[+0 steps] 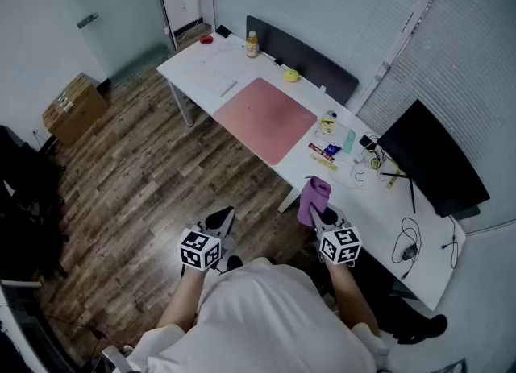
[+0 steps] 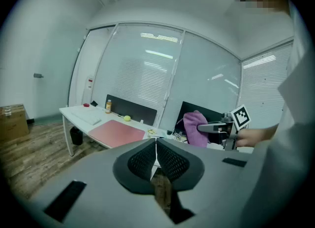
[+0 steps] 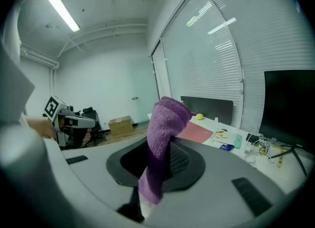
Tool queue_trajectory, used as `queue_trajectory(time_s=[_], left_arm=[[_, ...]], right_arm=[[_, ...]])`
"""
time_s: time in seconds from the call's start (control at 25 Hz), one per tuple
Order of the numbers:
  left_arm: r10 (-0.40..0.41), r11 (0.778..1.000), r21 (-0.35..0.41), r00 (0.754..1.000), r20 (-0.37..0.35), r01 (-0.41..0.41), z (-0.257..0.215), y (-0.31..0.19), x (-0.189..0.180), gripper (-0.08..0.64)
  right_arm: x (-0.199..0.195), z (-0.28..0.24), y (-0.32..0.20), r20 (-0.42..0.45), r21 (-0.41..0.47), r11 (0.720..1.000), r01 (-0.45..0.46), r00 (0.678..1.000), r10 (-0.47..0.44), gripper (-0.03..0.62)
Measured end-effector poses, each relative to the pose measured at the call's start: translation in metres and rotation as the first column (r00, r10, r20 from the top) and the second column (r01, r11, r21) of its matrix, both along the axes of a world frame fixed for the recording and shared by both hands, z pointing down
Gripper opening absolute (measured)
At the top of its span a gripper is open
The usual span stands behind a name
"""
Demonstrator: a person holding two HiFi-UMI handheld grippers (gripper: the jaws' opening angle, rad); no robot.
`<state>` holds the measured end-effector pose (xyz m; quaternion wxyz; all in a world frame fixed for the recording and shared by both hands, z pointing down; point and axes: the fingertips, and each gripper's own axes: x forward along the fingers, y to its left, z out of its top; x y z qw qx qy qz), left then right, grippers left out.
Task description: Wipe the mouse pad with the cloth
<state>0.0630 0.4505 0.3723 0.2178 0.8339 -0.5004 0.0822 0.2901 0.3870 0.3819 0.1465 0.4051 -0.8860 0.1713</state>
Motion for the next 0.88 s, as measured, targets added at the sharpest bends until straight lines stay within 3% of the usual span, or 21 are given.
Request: queue_trajectory(time_s=[0.88], left_arm=[[0.013,1.000,-0.004,1.000,-0.016,-0.013,0.000,0.008,-0.031,0.020]], right_arm=[[-0.028,-0.007,0.009,0.011,-0.004,1.000,-0.027,1.000,0.027,0.075]])
